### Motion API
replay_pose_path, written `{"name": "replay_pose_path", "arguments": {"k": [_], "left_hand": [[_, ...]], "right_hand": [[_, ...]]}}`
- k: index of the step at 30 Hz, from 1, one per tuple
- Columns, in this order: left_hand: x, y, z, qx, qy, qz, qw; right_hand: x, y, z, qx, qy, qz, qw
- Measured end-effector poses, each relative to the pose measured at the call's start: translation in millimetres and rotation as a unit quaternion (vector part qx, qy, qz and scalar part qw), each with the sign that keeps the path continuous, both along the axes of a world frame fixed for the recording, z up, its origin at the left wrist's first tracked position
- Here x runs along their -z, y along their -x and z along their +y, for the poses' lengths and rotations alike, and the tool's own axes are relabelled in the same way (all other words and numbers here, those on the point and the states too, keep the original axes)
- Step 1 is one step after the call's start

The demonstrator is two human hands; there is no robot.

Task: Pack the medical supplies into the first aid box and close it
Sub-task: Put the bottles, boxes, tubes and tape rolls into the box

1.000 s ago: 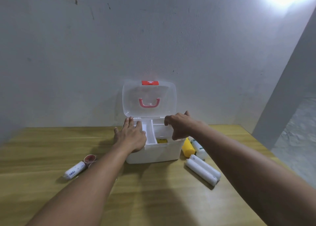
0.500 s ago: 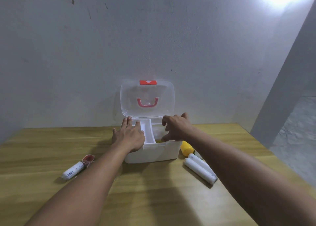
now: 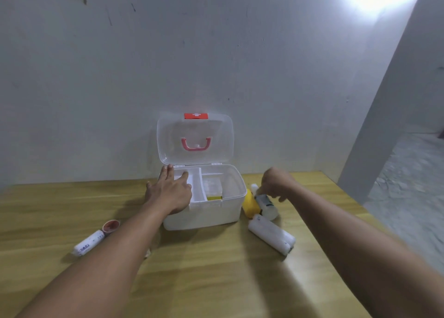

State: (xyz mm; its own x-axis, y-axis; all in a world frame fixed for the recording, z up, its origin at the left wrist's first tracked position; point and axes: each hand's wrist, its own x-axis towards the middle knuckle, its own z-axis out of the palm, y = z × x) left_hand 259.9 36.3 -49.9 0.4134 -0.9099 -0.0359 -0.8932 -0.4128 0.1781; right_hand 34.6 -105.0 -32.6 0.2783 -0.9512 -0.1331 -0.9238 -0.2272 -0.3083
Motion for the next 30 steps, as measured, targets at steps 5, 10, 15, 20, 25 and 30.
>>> {"name": "replay_pose_path", "arguments": {"k": [5,10,15,20,25,30], "left_hand": [[0,-2,-1,0.008,0.001,0.004,1.000],[1,-2,-1,0.007,0.003,0.010,1.000],[2,-4,-3,0.005,0.000,0.014,1.000],[1,-2,-1,0.002,-0.002,0.017,1.000],[2,-3,-3,0.003,0.004,0.015,1.000],[3,-4,-4,0.004,0.003,0.017,1.000]], "right_hand": [[13,3,-4,0.048,-0.132,-0.058,0.988],[14,9,-10,0.073,-0.053,-0.138,0.986],[-29,-2,-5,0.059,0.045,-0.341,0.937],[-57,-36,14,-0.090,0.090,-0.369,0.921],[-45,-62,28,-0.184,0.152,-0.176,0.955],[-28,-73,29,-0.187,0.180,-0.020,0.965]]}}
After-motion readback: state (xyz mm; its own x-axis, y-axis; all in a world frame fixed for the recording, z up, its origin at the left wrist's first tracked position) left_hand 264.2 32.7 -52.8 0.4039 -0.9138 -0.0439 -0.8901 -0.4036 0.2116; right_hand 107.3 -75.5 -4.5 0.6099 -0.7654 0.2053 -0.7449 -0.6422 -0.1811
